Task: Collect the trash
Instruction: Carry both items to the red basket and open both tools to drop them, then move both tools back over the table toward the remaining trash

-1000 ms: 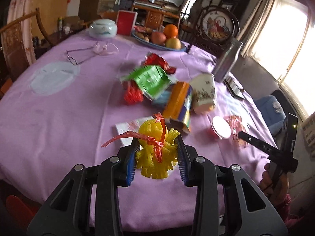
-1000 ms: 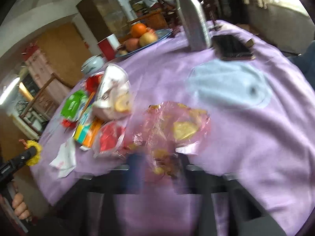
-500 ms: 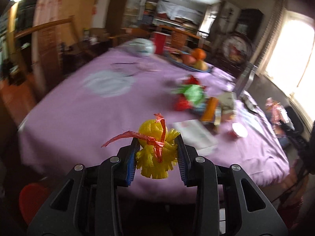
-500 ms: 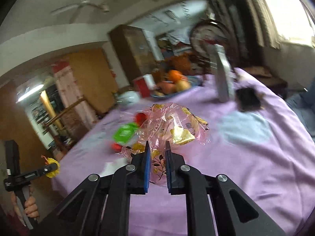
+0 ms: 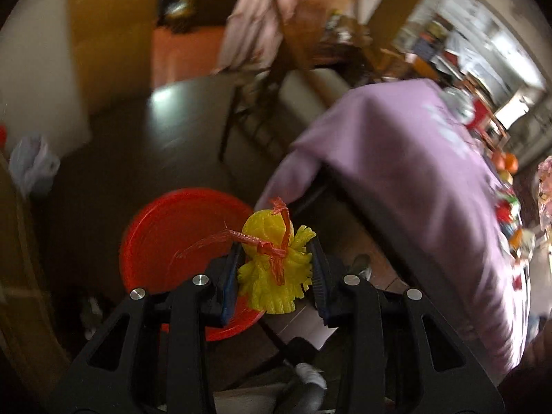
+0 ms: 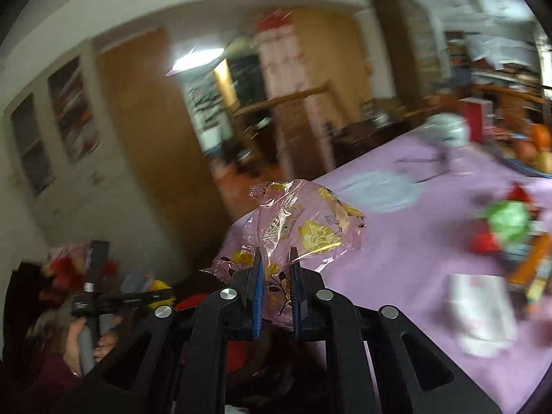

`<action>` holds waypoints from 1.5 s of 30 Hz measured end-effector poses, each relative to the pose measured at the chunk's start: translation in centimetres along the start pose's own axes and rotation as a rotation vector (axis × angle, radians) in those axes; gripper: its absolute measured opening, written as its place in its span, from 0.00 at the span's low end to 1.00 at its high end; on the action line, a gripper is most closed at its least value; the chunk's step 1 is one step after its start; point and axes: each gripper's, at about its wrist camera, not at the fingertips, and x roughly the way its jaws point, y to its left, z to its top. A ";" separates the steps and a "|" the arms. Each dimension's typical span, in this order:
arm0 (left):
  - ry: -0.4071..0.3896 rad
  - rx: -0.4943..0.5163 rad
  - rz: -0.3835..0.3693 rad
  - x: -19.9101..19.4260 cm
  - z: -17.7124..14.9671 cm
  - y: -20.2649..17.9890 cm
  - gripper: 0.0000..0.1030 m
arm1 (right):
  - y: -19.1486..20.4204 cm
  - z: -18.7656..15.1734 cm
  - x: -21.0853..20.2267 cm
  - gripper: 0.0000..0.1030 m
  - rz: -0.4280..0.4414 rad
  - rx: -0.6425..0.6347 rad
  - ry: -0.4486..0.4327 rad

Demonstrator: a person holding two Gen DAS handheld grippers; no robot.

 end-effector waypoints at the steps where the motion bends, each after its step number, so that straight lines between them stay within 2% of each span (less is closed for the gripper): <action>1: 0.010 -0.013 0.010 0.6 0.0 0.7 0.43 | 0.8 0.0 1.8 0.13 0.029 -0.008 0.038; 2: 0.022 -0.024 0.022 1.1 -0.1 1.2 0.53 | 1.4 0.0 2.6 0.13 0.041 -0.012 0.057; 4: 0.037 -0.053 0.038 2.0 -0.1 2.4 0.68 | 2.6 -0.4 4.9 0.13 0.060 -0.025 0.107; 8: 0.019 -0.086 0.067 2.5 0.3 4.7 0.79 | 4.7 -1.0 8.8 0.13 0.091 -0.037 0.197; 10: 0.006 -0.088 0.089 2.4 0.3 5.3 0.81 | 6.3 -1.6 10.5 0.13 0.113 -0.044 0.241; 19: -0.131 -0.186 0.328 -0.4 1.0 9.4 0.85 | 12.9 -4.4 19.6 0.15 0.257 -0.103 0.439; 21: -0.164 -0.201 0.375 -1.1 1.0 10.2 0.86 | 14.1 -4.9 21.4 0.23 0.295 -0.103 0.492; 23: -0.178 -0.208 0.411 -1.5 1.1 10.6 0.87 | 15.5 -5.1 23.0 0.45 0.300 -0.098 0.522; 25: -0.178 -0.205 0.429 -1.5 1.1 10.9 0.87 | 16.2 -5.2 23.8 0.47 0.294 -0.092 0.535; 30: -0.175 -0.206 0.400 -1.8 0.9 10.8 0.87 | 15.7 -4.9 23.0 0.47 0.263 -0.093 0.494; 35: -0.174 -0.198 0.352 -1.9 0.7 9.7 0.87 | 13.7 -4.0 20.1 0.48 0.211 -0.069 0.423; 45: -0.234 -0.063 0.252 -4.2 0.0 2.9 0.87 | 9.3 -3.5 10.6 0.57 0.077 -0.015 0.213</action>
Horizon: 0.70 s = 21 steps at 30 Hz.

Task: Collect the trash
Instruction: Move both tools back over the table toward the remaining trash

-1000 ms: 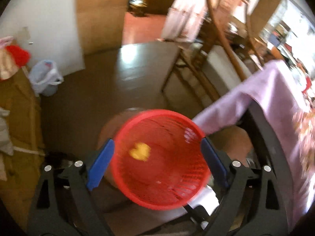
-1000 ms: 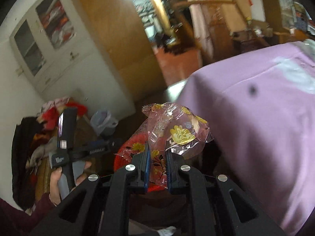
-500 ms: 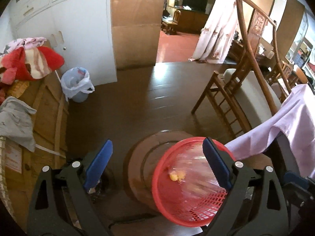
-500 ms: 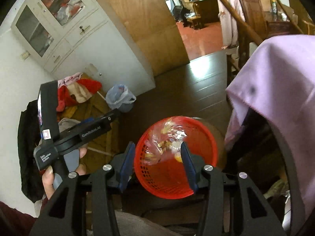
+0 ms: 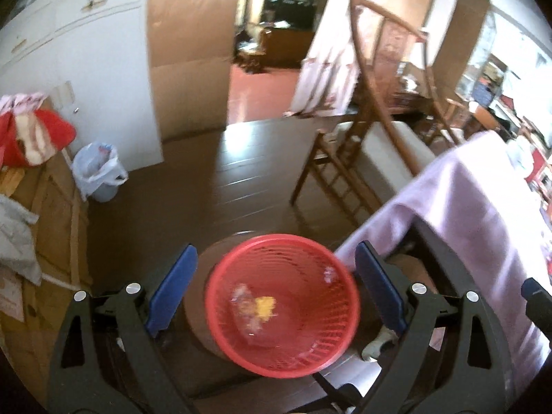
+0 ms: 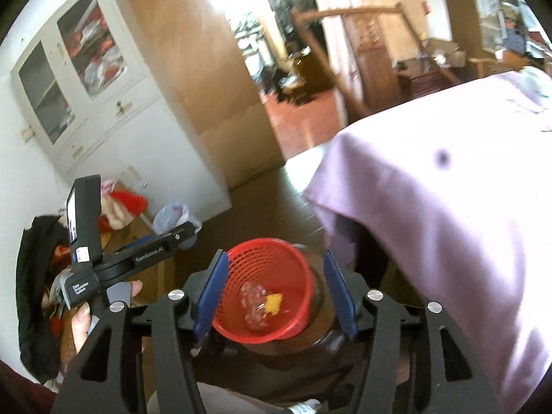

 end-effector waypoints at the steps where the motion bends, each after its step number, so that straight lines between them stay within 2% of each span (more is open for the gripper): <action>1: -0.009 0.015 -0.014 -0.5 -0.1 -0.7 0.88 | -0.4 -0.3 -1.2 0.58 -0.014 0.008 -0.025; 8: -0.085 0.152 -0.143 -4.9 -2.2 -7.1 0.91 | -4.0 -4.2 -10.0 0.69 -0.142 0.087 -0.204; 15: -0.055 0.325 -0.322 -7.7 -6.0 -13.9 0.93 | -10.1 -10.4 -19.7 0.76 -0.311 0.227 -0.377; 21: -0.023 0.480 -0.436 -8.1 -7.7 -21.4 0.93 | -17.7 -14.4 -27.0 0.78 -0.444 0.408 -0.488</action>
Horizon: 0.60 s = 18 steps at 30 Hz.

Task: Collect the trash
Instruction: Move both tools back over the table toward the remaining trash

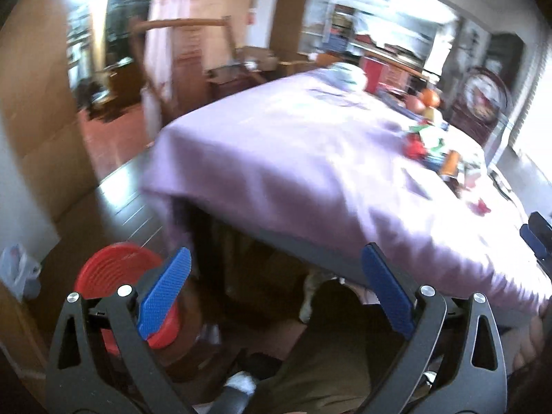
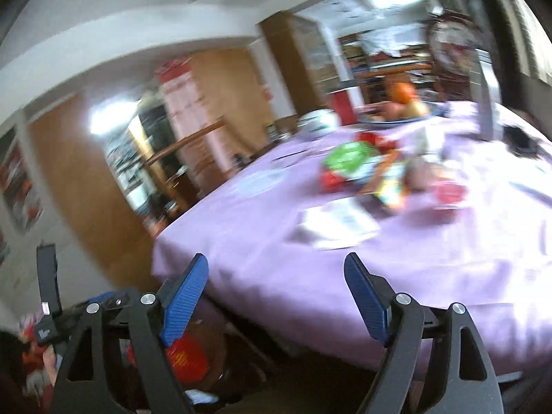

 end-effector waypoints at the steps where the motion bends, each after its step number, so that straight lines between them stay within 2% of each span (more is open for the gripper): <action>1: -0.004 0.021 -0.016 0.5 0.6 -1.1 0.93 | -1.2 0.2 -0.3 0.78 -0.016 0.012 -0.010; 3: -0.010 0.070 -0.050 1.6 2.2 -3.5 0.93 | -3.8 1.3 -0.5 0.78 -0.065 0.035 -0.036; 7: -0.002 0.138 -0.103 4.4 5.6 -7.9 0.93 | -6.8 3.2 0.8 0.79 -0.123 0.064 -0.037; 14: -0.026 0.273 -0.163 9.9 11.6 -16.0 0.93 | -9.1 6.8 4.4 0.80 -0.174 0.069 -0.015; 18: -0.005 0.336 -0.235 14.2 14.2 -20.2 0.93 | -10.6 9.0 6.3 0.82 -0.195 0.085 -0.014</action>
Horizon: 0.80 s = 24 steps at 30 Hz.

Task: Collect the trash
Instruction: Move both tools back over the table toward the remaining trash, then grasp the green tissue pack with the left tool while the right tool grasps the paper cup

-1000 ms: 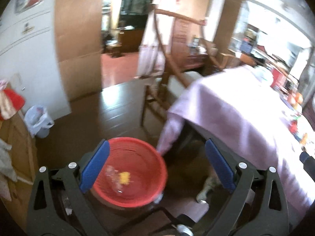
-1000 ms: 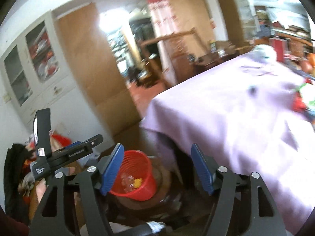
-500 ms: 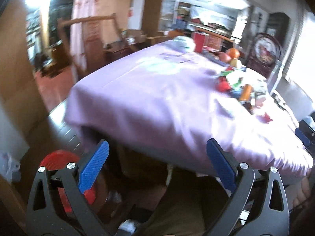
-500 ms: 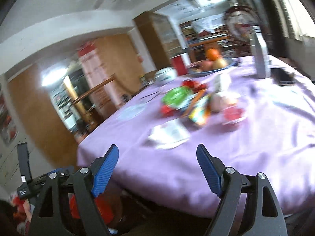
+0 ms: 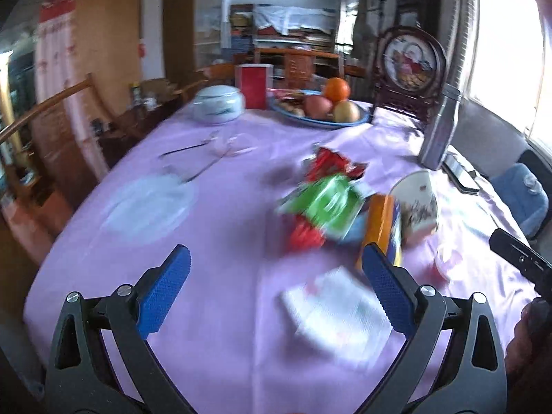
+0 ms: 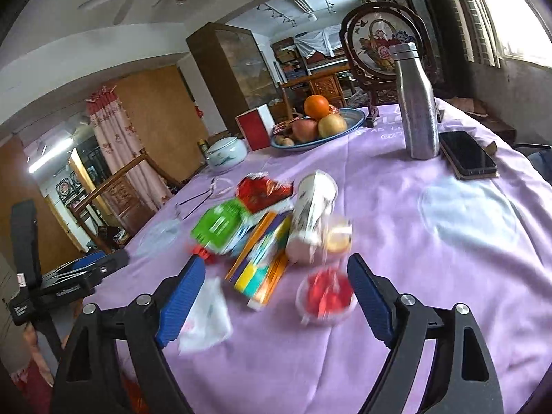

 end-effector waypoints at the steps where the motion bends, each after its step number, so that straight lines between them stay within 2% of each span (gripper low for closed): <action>1: 0.009 0.010 -0.019 1.4 0.7 -0.4 0.93 | -0.3 0.4 0.6 0.83 -0.004 0.004 0.002; 6: 0.081 0.046 -0.086 8.1 3.0 -2.1 0.93 | -1.6 2.9 3.7 0.86 -0.017 0.044 0.024; 11: 0.172 0.041 -0.158 13.0 3.3 -2.4 0.93 | -2.8 4.8 7.8 0.86 0.002 0.092 0.072; 14: 0.157 0.001 -0.180 13.4 3.3 -1.5 0.88 | -3.1 4.5 10.3 0.86 -0.034 0.078 0.155; 15: 0.128 -0.025 -0.202 12.8 3.5 -0.9 0.87 | -3.2 4.4 10.5 0.86 -0.023 0.076 0.162; 16: 0.106 -0.042 -0.216 12.4 3.6 -0.5 0.80 | -3.3 4.3 10.6 0.86 -0.025 0.076 0.167; 18: 0.060 -0.073 -0.238 11.3 4.0 0.4 0.79 | -3.4 4.3 11.0 0.86 -0.052 0.078 0.173; 20: 0.007 -0.111 -0.265 10.0 4.3 1.3 0.79 | -3.4 4.1 11.1 0.86 -0.041 0.087 0.179; 24: -0.029 -0.171 -0.306 9.1 4.5 2.8 0.79 | -3.0 4.0 11.6 0.86 -0.061 0.069 0.173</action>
